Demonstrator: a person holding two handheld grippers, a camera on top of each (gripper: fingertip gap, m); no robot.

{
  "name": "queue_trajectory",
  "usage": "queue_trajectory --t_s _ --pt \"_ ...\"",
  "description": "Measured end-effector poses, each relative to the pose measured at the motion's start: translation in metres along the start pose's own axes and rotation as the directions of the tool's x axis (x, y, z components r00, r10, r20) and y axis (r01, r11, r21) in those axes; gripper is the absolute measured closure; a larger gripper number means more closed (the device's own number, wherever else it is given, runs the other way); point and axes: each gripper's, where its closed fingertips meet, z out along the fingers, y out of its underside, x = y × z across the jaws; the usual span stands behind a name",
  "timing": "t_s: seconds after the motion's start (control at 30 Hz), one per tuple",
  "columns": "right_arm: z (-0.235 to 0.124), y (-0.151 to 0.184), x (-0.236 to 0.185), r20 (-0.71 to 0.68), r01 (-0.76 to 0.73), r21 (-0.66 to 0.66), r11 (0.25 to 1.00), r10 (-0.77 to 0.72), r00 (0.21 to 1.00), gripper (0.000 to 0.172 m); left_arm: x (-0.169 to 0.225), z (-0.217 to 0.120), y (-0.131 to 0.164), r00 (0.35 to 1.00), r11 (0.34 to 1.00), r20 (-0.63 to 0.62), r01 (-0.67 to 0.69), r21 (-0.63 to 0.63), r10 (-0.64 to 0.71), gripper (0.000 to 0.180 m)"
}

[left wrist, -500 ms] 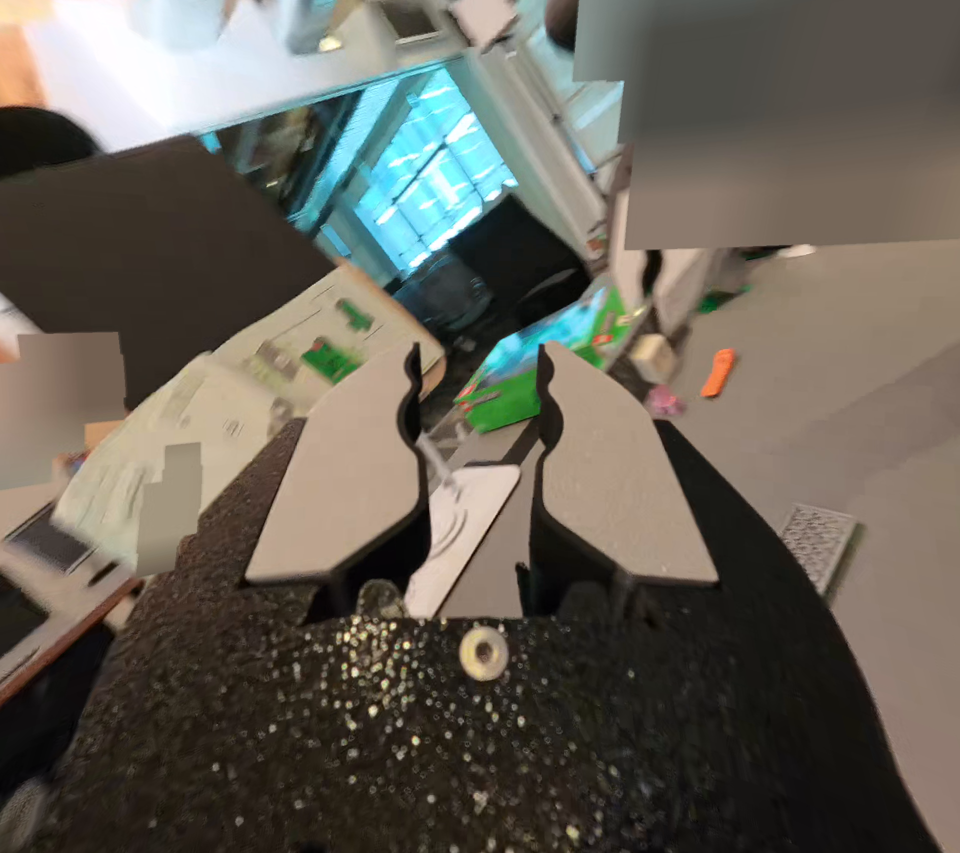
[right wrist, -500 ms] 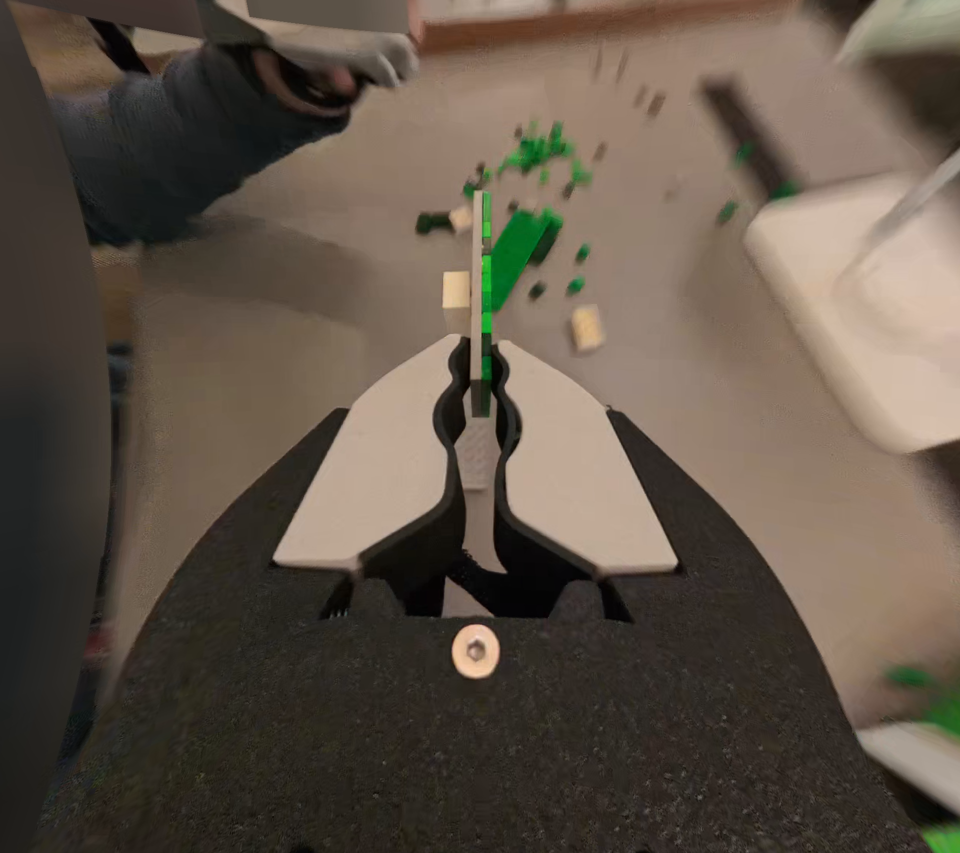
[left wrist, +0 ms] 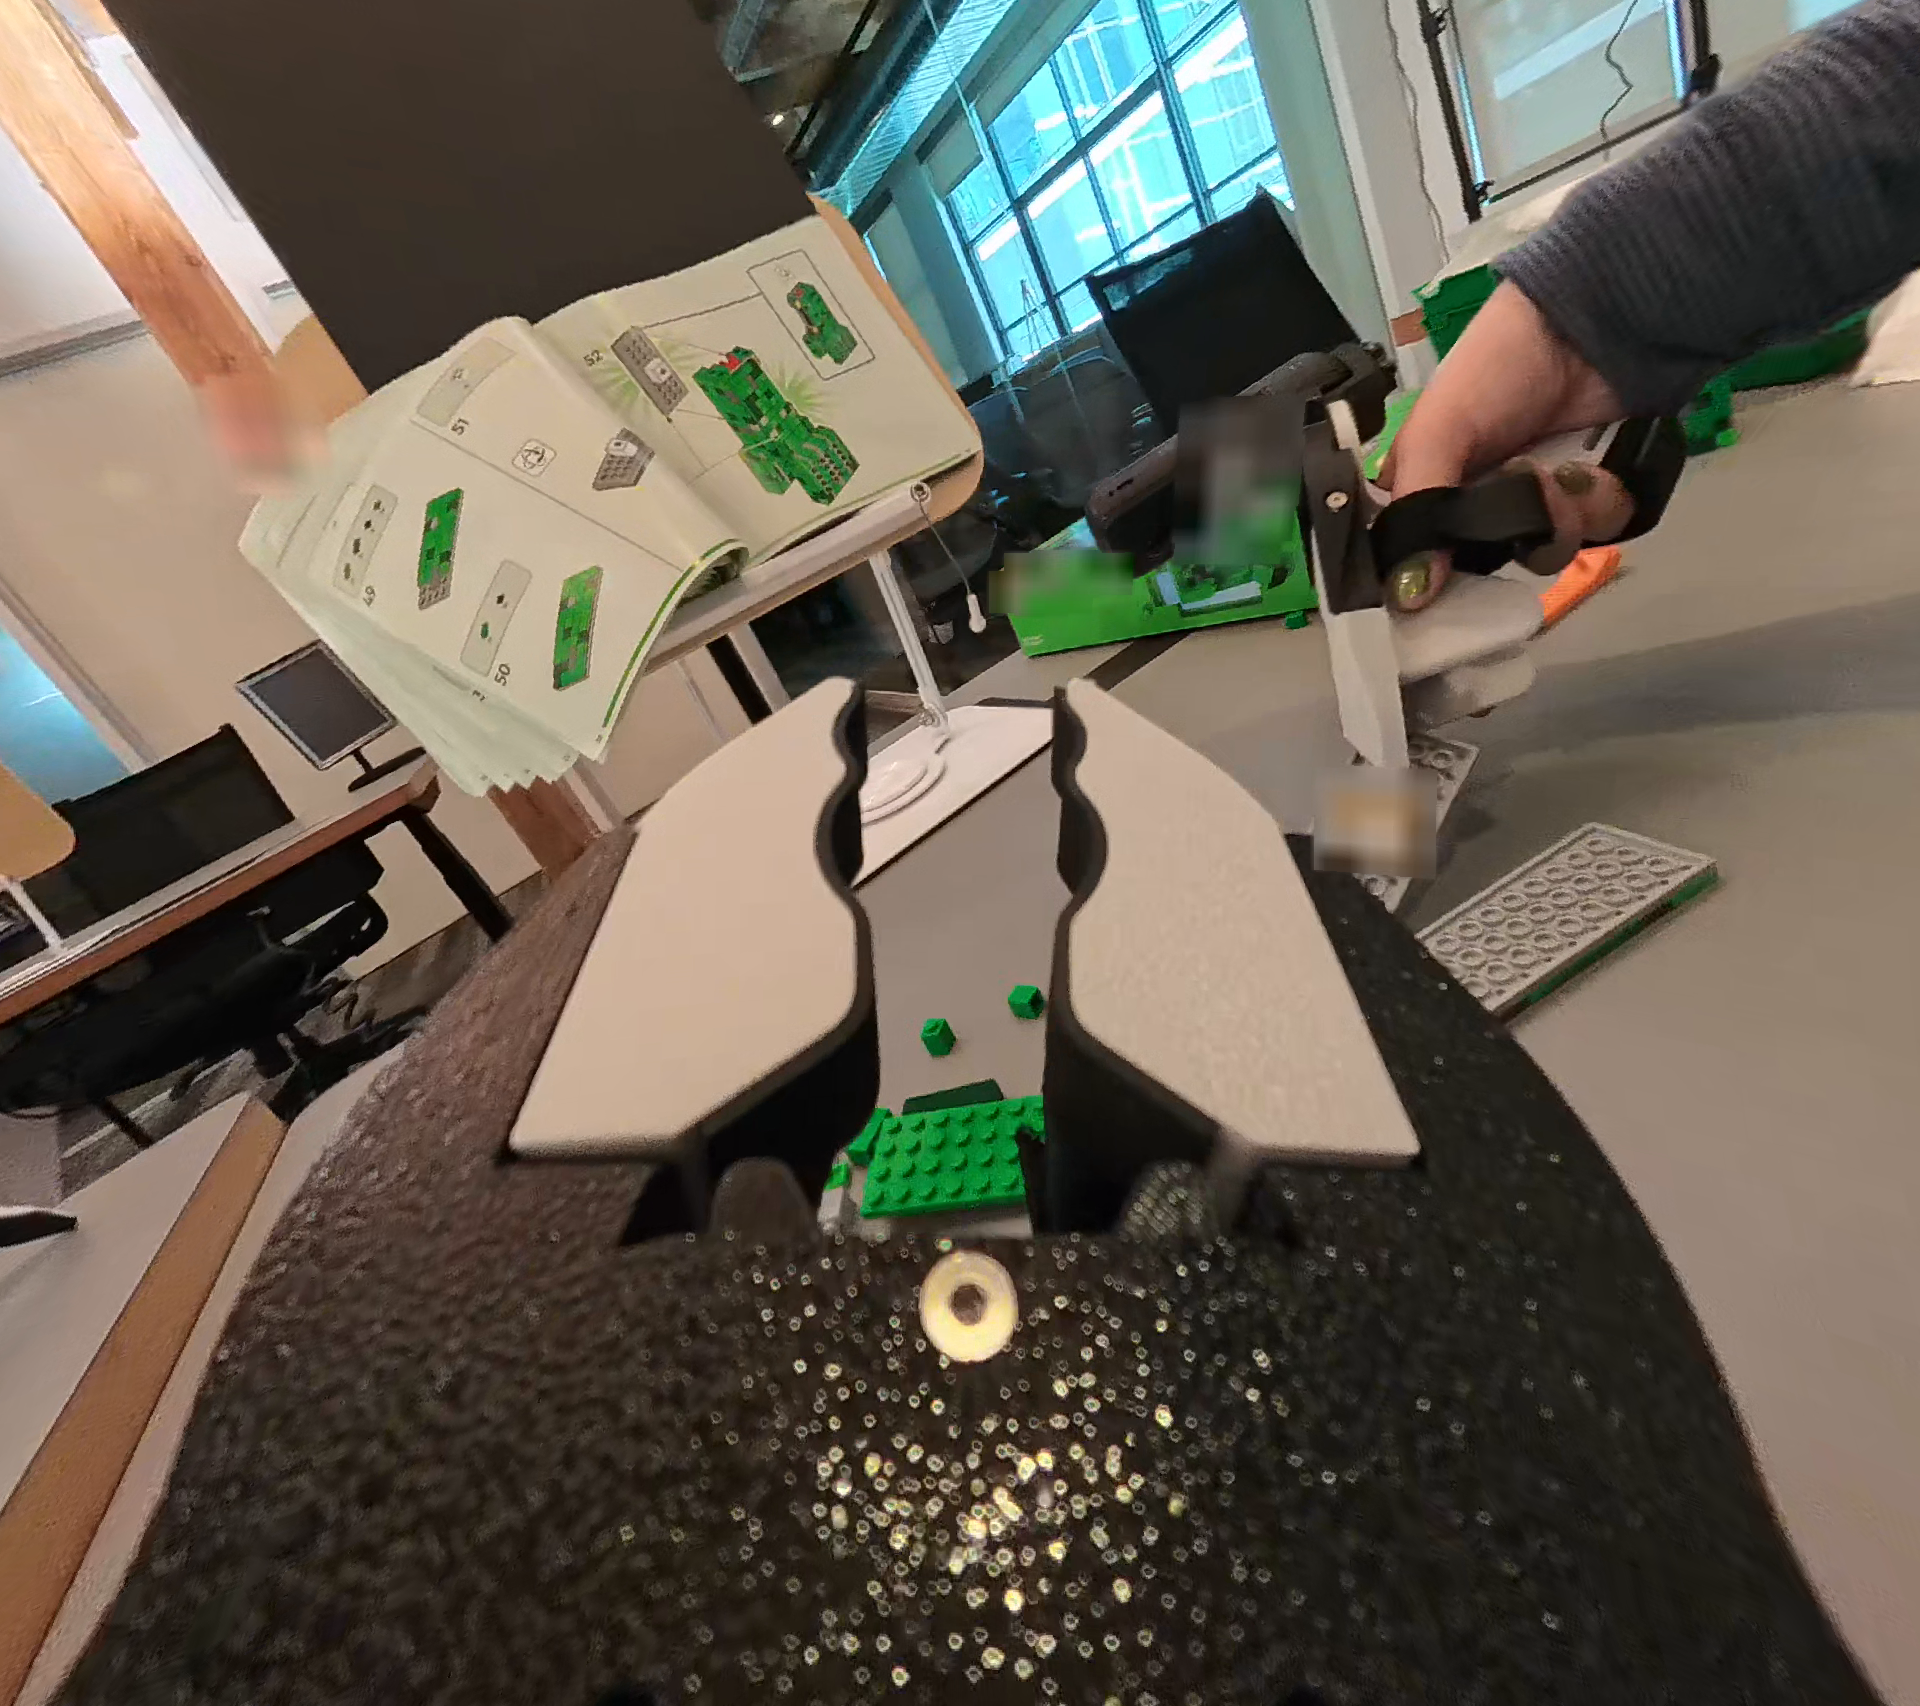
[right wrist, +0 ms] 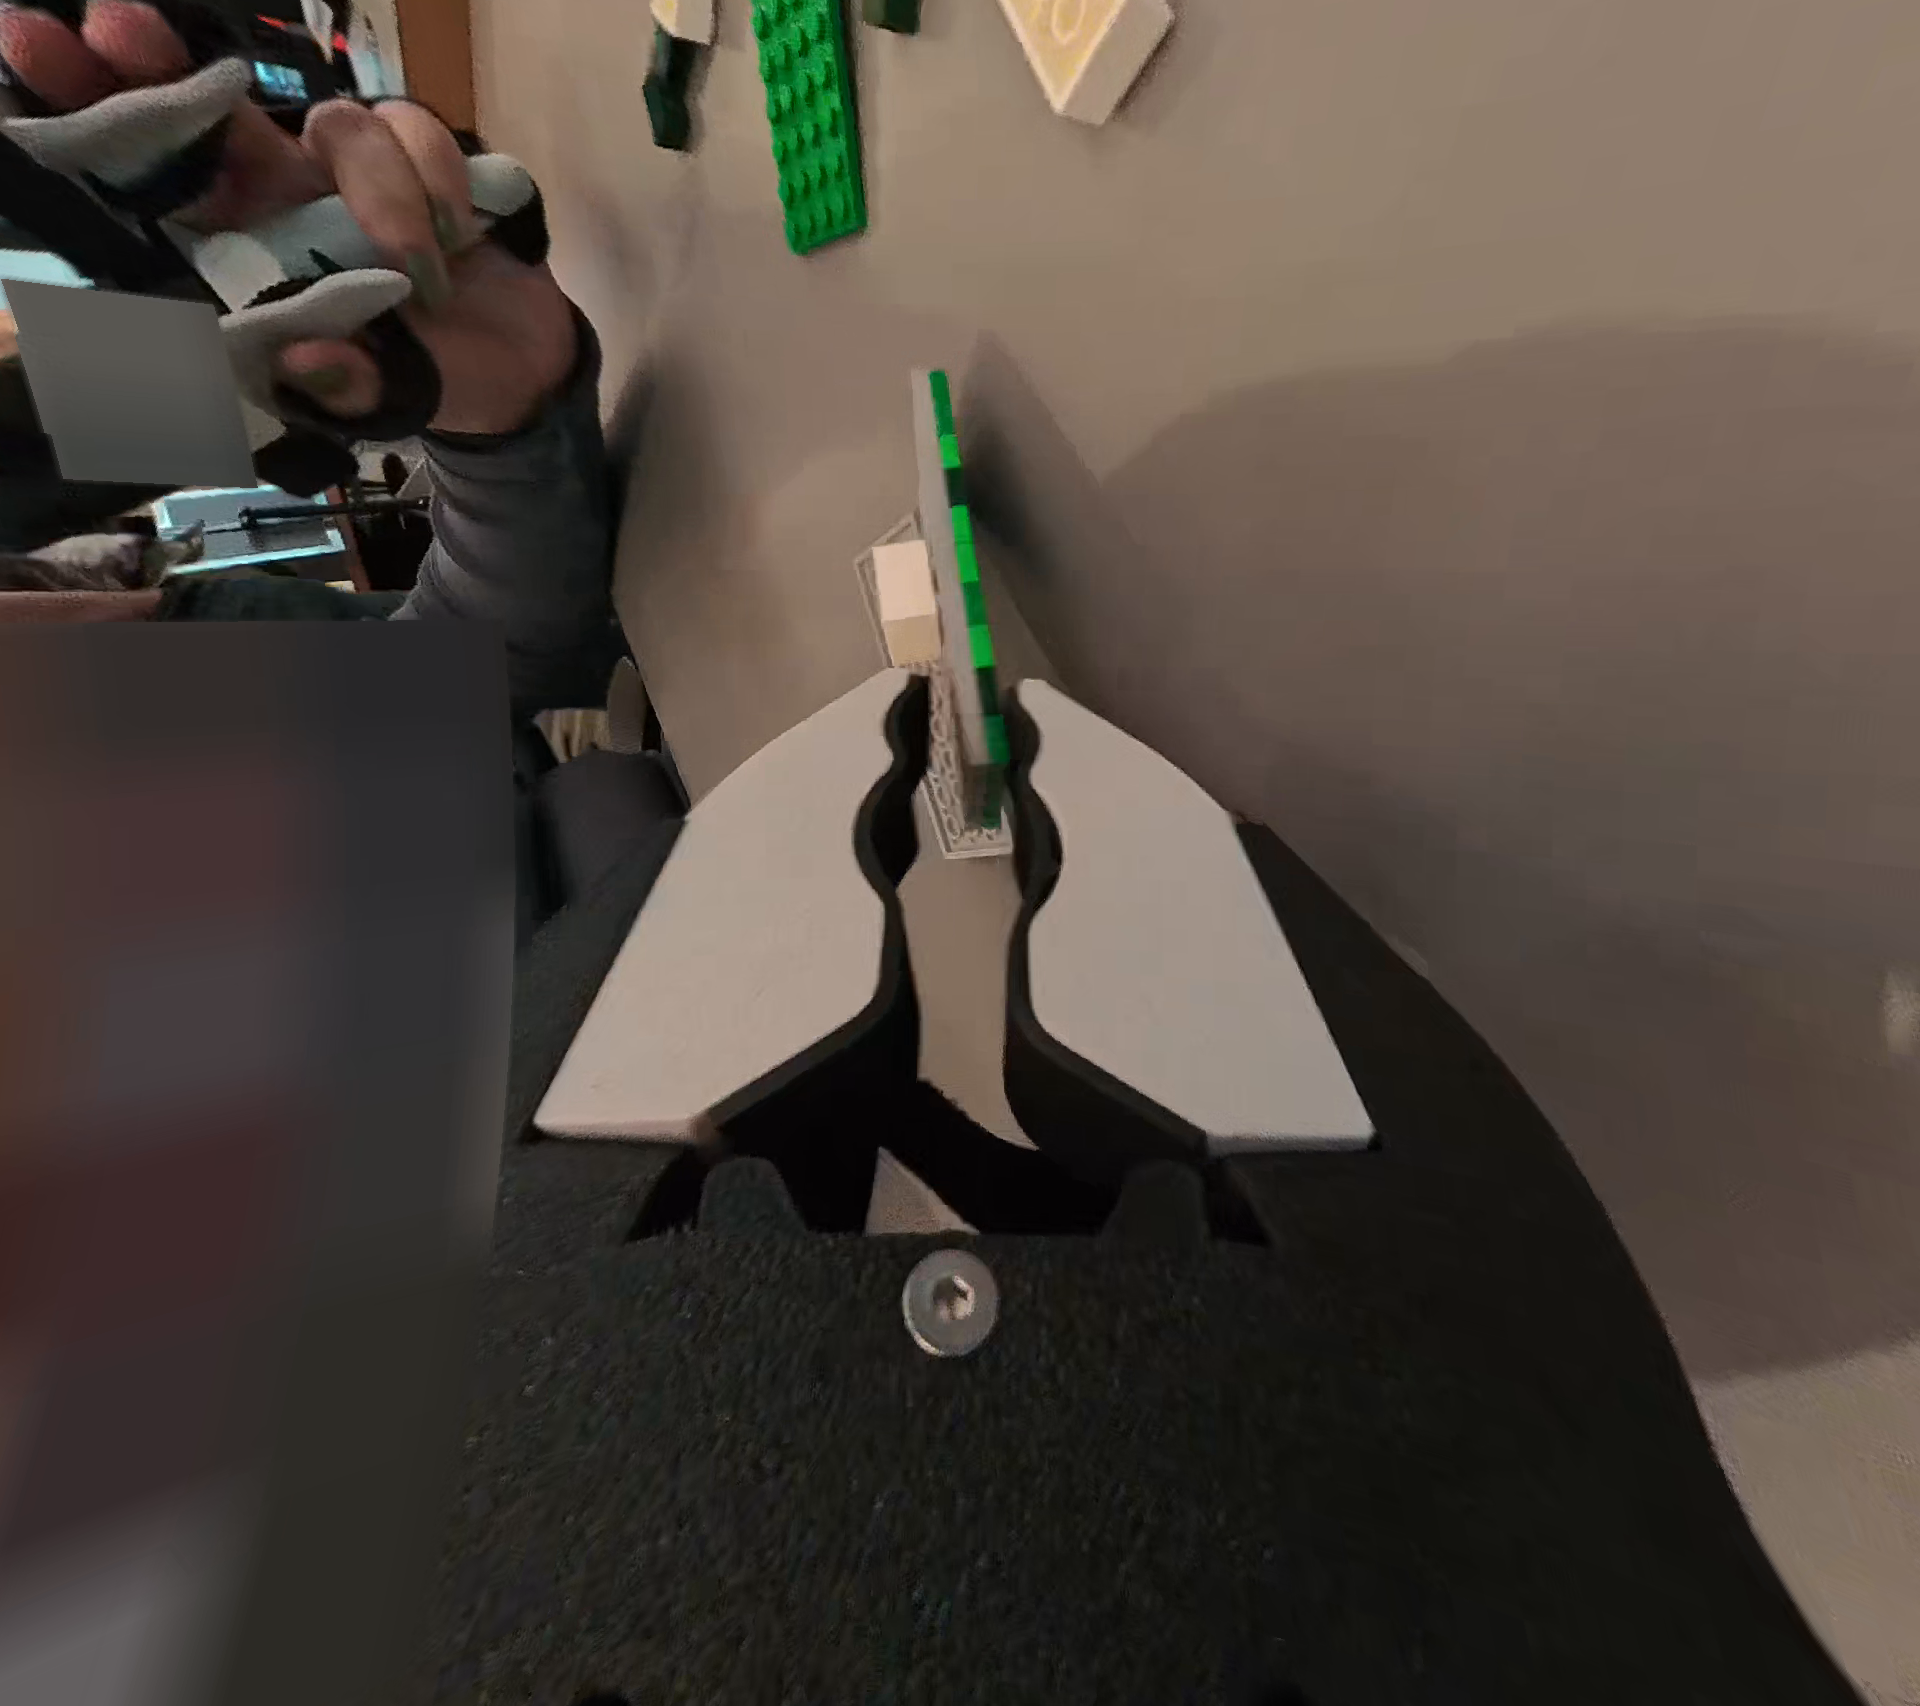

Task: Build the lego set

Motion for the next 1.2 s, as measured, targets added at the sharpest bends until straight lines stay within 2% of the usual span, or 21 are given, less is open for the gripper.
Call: queue_trajectory --t_s 0.1,0.23,0.33,0.4,0.43,0.47,0.5,0.53,0.6,0.63,0.7,0.8,0.9,1.03,1.13,1.2 --pt "0.001 0.005 0.008 -0.028 -0.045 -0.049 0.998 0.043 0.999 0.138 0.002 -0.001 0.003 1.0 1.0 0.023 -0.002 -0.002 0.003 0.147" --pt "-0.009 0.007 0.013 -0.116 -0.036 -0.041 0.998 0.031 0.993 0.122 -0.011 -0.008 0.004 0.997 1.0 0.078 -0.008 -0.011 0.009 0.146" --pt "-0.037 0.007 0.023 -0.323 0.068 0.015 0.998 -0.06 0.944 0.116 -0.041 -0.024 0.008 0.984 0.999 0.18 0.017 -0.033 -0.011 0.146" --pt "-0.064 0.0 0.021 -0.487 0.212 0.119 0.97 -0.129 0.864 0.116 -0.062 -0.037 0.014 0.97 0.997 0.241 0.056 -0.046 -0.044 0.145" --pt "-0.077 -0.006 0.014 -0.555 0.311 0.198 0.93 -0.155 0.817 0.118 -0.072 -0.044 0.018 0.962 0.995 0.266 0.072 -0.062 -0.053 0.144" --pt "-0.089 -0.017 0.002 -0.61 0.439 0.297 0.848 -0.185 0.77 0.117 -0.078 -0.05 0.023 0.958 0.993 0.282 0.081 -0.09 -0.053 0.143" --pt "-0.102 -0.028 -0.015 -0.666 0.575 0.405 0.711 -0.202 0.719 0.116 -0.086 -0.056 0.03 0.952 0.988 0.302 0.091 -0.128 -0.049 0.143" --pt "-0.115 -0.033 -0.031 -0.718 0.681 0.493 0.542 -0.189 0.67 0.121 -0.086 -0.059 0.036 0.956 0.98 0.286 0.111 -0.166 -0.06 0.144" --pt "-0.13 -0.027 -0.054 -0.801 0.806 0.549 0.222 -0.137 0.583 0.129 -0.069 -0.055 0.049 0.981 0.95 0.143 0.167 -0.264 -0.133 0.146" --pt "-0.132 -0.02 -0.058 -0.835 0.84 0.53 0.117 -0.105 0.541 0.135 -0.057 -0.052 0.056 0.986 0.928 0.051 0.167 -0.332 -0.159 0.147" --pt "-0.12 -0.011 -0.055 -0.879 0.884 0.467 0.019 -0.098 0.466 0.135 -0.031 -0.048 0.072 0.977 0.881 -0.151 0.062 -0.469 -0.149 0.147" --pt "-0.09 -0.002 -0.047 -0.9 0.918 0.397 -0.018 -0.203 0.385 0.134 -0.009 -0.05 0.099 0.92 0.771 -0.383 -0.182 -0.611 -0.086 0.147" --pt "-0.074 0.008 -0.04 -0.895 0.927 0.374 -0.016 -0.27 0.356 0.135 0.001 -0.051 0.117 0.847 0.667 -0.517 -0.316 -0.674 -0.121 0.147" --pt "-0.079 0.01 -0.043 -0.859 0.892 0.45 -0.046 -0.295 0.419 0.136 0.006 -0.054 0.135 0.776 0.537 -0.593 -0.413 -0.736 -0.215 0.15" --pt "-0.08 0.008 -0.039 -0.831 0.871 0.491 -0.027 -0.313 0.46 0.135 0.005 -0.058 0.145 0.749 0.445 -0.603 -0.457 -0.77 -0.275 0.152" --pt "-0.08 0.007 -0.036 -0.824 0.866 0.5 -0.012 -0.313 0.472 0.135 0.007 -0.062 0.148 0.728 0.398 -0.595 -0.462 -0.793 -0.341 0.164"
